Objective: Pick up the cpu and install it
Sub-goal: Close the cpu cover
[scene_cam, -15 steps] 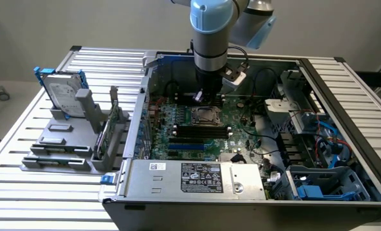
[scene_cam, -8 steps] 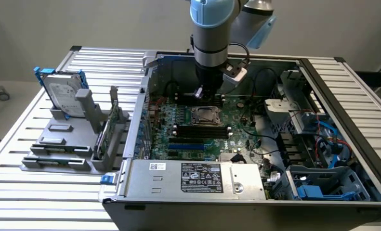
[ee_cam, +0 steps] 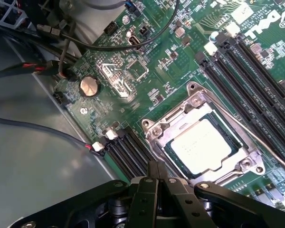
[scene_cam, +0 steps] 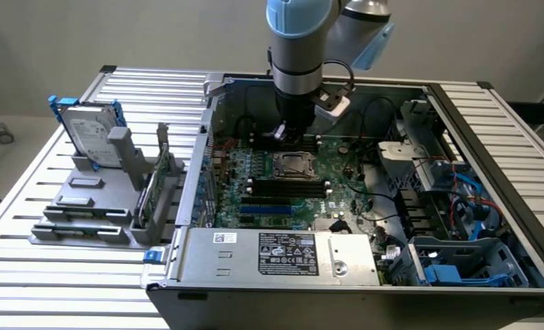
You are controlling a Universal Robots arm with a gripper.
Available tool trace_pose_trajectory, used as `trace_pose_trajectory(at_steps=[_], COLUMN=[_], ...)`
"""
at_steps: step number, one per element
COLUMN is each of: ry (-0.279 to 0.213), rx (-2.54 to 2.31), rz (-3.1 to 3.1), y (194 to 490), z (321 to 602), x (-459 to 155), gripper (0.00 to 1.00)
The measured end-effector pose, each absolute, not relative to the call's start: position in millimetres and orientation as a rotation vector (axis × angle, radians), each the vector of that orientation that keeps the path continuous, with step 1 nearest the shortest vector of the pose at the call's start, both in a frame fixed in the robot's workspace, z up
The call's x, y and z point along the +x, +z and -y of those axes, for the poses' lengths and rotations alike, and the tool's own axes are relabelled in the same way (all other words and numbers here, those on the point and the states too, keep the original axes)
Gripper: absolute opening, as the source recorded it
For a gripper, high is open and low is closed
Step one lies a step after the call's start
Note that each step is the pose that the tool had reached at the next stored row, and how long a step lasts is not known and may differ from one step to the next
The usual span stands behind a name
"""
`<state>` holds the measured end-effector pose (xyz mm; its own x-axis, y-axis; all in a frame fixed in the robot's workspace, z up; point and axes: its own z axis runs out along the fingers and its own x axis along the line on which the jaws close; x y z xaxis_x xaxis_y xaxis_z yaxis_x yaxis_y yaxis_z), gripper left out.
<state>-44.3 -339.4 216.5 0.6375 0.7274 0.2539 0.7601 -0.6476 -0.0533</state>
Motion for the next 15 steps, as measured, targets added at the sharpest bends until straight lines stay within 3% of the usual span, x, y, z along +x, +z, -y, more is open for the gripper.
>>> trace_pose_trajectory(at_steps=[15], ry=[-0.322], rx=[-2.697], rz=[1.203], y=[233], z=[369], x=[-47], gripper=[0.11])
